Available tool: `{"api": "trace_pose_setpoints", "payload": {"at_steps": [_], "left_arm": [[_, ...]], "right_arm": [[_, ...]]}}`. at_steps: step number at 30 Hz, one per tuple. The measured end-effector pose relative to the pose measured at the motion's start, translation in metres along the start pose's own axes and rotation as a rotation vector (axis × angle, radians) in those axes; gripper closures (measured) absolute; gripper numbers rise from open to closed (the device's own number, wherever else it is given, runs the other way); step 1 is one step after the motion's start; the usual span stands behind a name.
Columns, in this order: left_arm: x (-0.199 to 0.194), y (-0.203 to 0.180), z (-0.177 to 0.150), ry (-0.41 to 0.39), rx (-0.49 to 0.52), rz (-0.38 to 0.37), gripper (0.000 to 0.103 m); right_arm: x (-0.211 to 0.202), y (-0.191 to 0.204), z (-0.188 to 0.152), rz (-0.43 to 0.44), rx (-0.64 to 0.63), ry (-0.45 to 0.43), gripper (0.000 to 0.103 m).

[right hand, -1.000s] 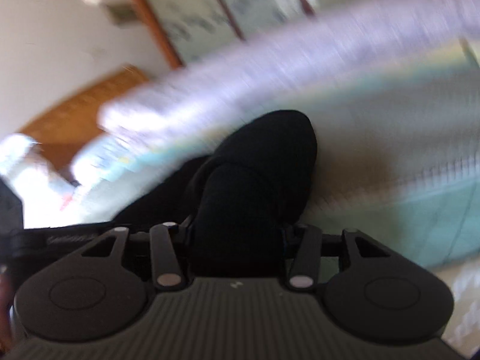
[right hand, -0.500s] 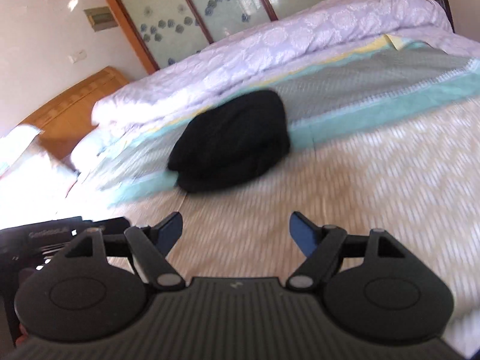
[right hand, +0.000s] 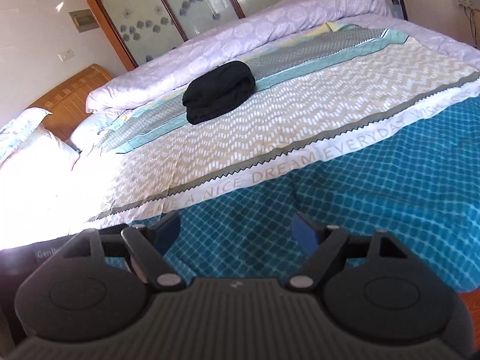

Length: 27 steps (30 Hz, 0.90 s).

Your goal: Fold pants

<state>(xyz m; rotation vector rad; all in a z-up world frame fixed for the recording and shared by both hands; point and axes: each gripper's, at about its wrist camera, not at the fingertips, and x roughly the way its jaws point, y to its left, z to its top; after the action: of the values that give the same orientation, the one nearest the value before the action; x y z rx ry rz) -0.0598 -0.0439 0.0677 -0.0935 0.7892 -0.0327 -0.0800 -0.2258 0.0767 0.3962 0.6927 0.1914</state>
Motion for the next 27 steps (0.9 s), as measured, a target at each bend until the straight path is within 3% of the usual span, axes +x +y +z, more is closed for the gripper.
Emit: {"api": "trace_pose_setpoints", "payload": {"at_steps": [5, 10, 20, 27], "left_arm": [[-0.017, -0.009, -0.011, -0.032, 0.027, 0.022, 0.0], [-0.025, -0.011, -0.021, -0.044, 0.037, 0.053, 0.0], [-0.026, -0.003, -0.023, -0.066, 0.012, 0.188, 0.0], [-0.027, -0.004, -0.023, -0.101, 0.051, 0.217, 0.0]], "right_arm": [[-0.015, 0.001, -0.009, 0.025, 0.009, -0.002, 0.02], [-0.022, 0.012, -0.013, 0.041, -0.022, -0.026, 0.02], [-0.016, 0.015, -0.017, 0.049, -0.053, -0.019, 0.016], [-0.011, -0.003, -0.013, -0.004, 0.058, -0.021, 0.016]]}}
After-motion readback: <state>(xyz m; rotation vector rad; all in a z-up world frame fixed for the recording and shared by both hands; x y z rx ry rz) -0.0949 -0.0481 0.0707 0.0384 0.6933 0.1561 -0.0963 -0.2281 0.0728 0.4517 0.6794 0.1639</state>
